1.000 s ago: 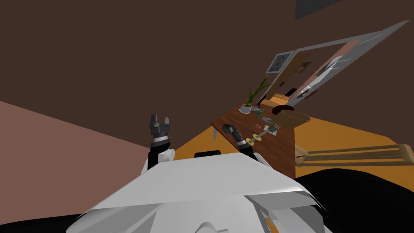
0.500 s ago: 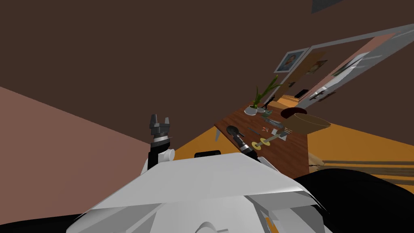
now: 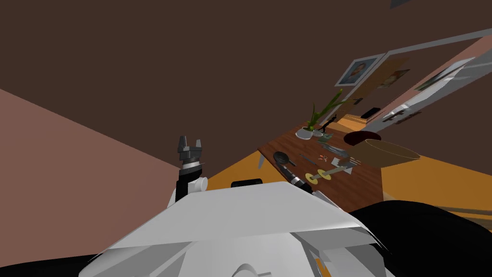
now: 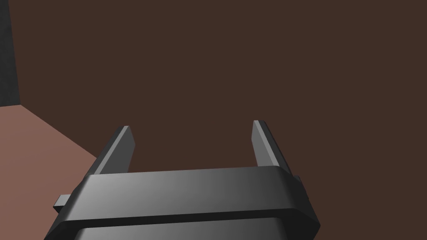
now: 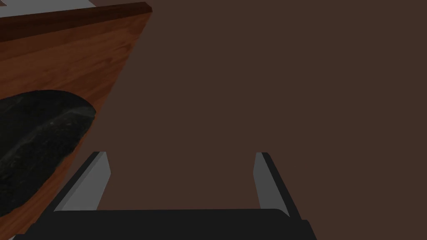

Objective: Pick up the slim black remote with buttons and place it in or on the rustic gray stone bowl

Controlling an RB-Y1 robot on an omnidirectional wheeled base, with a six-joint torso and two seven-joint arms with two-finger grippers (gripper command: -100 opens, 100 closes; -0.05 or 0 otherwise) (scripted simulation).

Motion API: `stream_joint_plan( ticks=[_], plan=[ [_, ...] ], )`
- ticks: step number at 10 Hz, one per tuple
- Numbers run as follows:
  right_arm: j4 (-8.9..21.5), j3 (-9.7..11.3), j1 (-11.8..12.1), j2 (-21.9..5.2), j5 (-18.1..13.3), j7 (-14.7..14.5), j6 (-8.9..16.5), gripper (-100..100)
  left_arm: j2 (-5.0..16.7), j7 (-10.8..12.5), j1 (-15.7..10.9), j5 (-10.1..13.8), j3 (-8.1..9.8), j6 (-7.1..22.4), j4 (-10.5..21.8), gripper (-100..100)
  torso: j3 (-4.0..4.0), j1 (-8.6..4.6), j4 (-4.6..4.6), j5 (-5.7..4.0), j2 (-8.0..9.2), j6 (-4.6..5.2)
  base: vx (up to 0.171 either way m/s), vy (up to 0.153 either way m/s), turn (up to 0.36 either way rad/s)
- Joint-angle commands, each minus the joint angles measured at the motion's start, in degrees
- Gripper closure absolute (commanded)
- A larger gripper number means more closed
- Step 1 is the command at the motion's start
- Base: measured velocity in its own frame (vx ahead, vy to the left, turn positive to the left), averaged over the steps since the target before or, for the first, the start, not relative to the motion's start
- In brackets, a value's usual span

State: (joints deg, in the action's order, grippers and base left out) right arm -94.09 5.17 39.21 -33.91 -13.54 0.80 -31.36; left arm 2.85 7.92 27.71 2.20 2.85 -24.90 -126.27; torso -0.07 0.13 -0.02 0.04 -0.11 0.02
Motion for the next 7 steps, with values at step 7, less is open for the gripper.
stream_joint_plan(
  ticks=[7],
  plan=[
    [11.2,1.63,3.2,-8.64,-7.29,-2.47,0.55,-100,0.0,0.0,0.0,0.0,0.0,0.0,0.0,0,0.0,-0.03,0.0,0.0,-0.01,-0.01,0.05,0.039,0.108]
  ],
)
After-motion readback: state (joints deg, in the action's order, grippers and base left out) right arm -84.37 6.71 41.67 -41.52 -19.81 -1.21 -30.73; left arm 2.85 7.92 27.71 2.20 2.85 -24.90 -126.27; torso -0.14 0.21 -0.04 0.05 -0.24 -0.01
